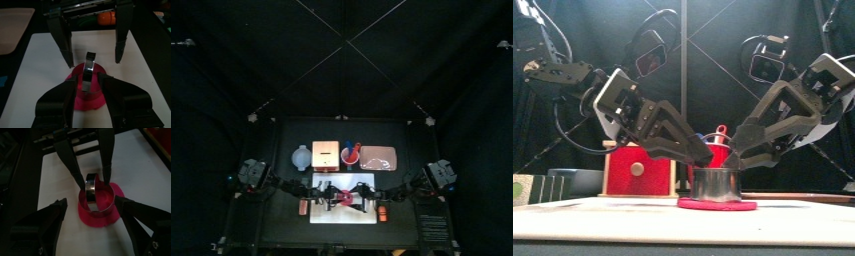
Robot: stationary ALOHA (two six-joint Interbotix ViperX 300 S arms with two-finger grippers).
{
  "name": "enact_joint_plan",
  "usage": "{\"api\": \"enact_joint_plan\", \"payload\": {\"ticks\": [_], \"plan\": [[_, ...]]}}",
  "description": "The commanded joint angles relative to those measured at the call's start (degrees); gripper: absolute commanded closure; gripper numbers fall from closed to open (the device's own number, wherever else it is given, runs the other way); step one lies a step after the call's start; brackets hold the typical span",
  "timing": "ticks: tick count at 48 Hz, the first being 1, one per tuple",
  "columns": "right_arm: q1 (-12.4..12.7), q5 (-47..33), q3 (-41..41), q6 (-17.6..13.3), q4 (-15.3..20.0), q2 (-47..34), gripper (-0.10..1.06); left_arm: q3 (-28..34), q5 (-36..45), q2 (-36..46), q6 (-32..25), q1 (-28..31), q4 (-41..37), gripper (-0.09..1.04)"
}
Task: Get the cutter from the drawer then cut the dough then place the extra dough in the bowl
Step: Cut the dough
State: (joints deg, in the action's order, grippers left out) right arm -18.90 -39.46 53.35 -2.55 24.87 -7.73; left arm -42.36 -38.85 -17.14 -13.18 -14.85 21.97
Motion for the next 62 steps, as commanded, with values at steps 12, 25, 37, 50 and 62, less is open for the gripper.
{"api": "enact_joint_plan", "payload": {"ticks": [12, 25, 37, 50, 62], "plan": [[0.26, -0.09, -0.7, 0.26, 0.44, 2.11, -0.06, 0.35, -0.18, 0.7, 0.18, 0.18, 0.18, 0.19], [0.44, 0.0, -0.26, 0.26, 0.18, 3.34, -0.06, 0.26, -0.18, 0.62, 0.18, 0.09, 0.26, 0.19], [0.44, 0.44, -0.18, 0.09, 0.44, 3.43, -0.06, 0.18, -0.18, 0.62, 0.18, 0.09, 0.26, 0.19], [0.53, 0.7, -0.09, 0.09, 0.53, 3.78, 0.18, 0.18, 0.79, 0.62, 0.18, 0.18, 0.26, 0.19], [1.14, 3.6, -0.53, 0.18, 0.0, 2.37, 0.37, 0.44, 0.79, 0.62, 0.09, 0.18, 0.18, 0.19]]}}
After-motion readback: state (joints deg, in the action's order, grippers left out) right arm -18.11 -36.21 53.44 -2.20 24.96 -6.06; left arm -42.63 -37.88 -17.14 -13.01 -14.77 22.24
